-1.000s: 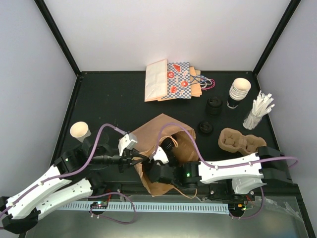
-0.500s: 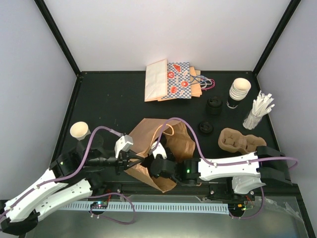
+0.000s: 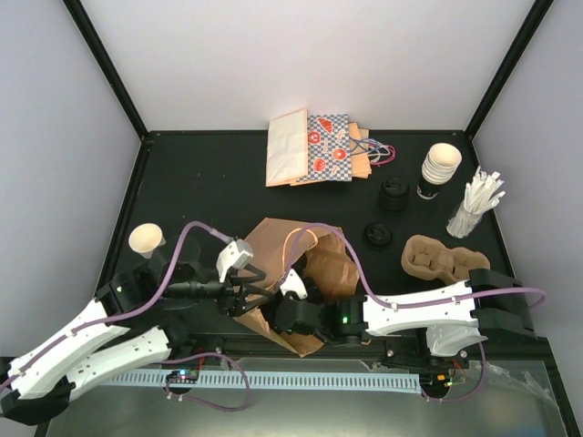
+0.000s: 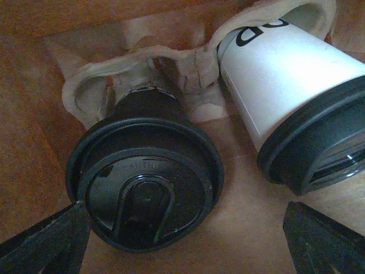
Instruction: Pack the takeout coffee
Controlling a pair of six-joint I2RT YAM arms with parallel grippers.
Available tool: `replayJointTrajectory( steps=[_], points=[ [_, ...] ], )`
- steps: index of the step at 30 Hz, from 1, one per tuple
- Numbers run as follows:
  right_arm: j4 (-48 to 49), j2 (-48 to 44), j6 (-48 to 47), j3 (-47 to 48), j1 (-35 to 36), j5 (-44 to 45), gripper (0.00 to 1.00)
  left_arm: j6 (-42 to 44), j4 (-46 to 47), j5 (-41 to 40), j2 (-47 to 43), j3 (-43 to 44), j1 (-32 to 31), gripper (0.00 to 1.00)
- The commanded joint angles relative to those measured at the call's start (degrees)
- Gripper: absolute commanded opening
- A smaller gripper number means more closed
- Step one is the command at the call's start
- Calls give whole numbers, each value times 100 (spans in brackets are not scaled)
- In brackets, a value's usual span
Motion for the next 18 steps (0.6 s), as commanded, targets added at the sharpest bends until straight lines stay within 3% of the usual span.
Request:
replayJointTrajectory(
  steps=[1, 9, 13, 18],
  points=[
    [95, 113, -241, 266, 36, 166, 95, -148, -372, -555, 244, 1028, -25, 70],
    [207, 341, -661, 621, 29, 227, 94, -289, -2283, -1492, 1438, 3039, -25, 71],
    [176, 429, -660, 699, 32, 187, 94, -150, -2478, -1451, 1920, 3776, -27, 58],
    [102, 415, -677, 741, 36, 169, 93, -6, -2367, -1311, 2275, 3956, -23, 43]
  ],
)
